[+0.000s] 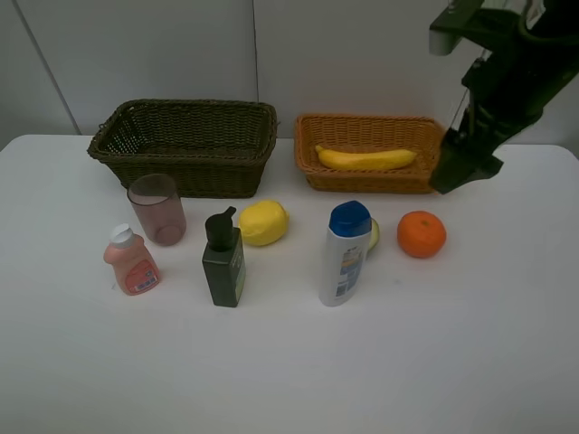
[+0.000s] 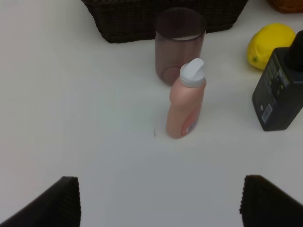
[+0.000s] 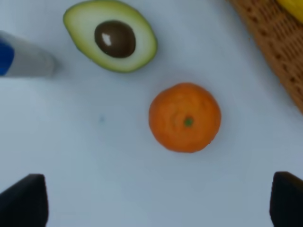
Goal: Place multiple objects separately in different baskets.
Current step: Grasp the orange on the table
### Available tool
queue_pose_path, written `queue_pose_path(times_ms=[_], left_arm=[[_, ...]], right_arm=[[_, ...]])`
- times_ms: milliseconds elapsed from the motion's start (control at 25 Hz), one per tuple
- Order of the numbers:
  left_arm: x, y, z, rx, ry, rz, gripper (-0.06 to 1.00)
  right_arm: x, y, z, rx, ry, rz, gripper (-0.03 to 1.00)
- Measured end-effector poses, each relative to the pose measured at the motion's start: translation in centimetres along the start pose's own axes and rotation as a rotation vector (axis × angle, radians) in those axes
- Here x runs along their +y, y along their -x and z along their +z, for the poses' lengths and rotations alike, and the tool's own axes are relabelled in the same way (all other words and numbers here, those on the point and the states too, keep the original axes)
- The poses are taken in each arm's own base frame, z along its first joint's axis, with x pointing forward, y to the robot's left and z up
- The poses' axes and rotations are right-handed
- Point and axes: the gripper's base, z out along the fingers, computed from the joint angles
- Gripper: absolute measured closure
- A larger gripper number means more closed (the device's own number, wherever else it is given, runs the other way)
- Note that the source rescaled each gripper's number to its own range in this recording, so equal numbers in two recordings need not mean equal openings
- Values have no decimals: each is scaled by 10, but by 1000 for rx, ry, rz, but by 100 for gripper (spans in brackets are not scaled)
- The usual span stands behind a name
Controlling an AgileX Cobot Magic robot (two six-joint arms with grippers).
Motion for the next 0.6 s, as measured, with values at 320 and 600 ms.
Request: queue_pose_path(times_ms=[320,600], left_arm=[[0,0,0,0,0,0,4],[0,0,0,0,0,0,4]], right_arm=[[18,-25,19,19,12,69,-2],[8,-40,39,-62,-72,290,-2]])
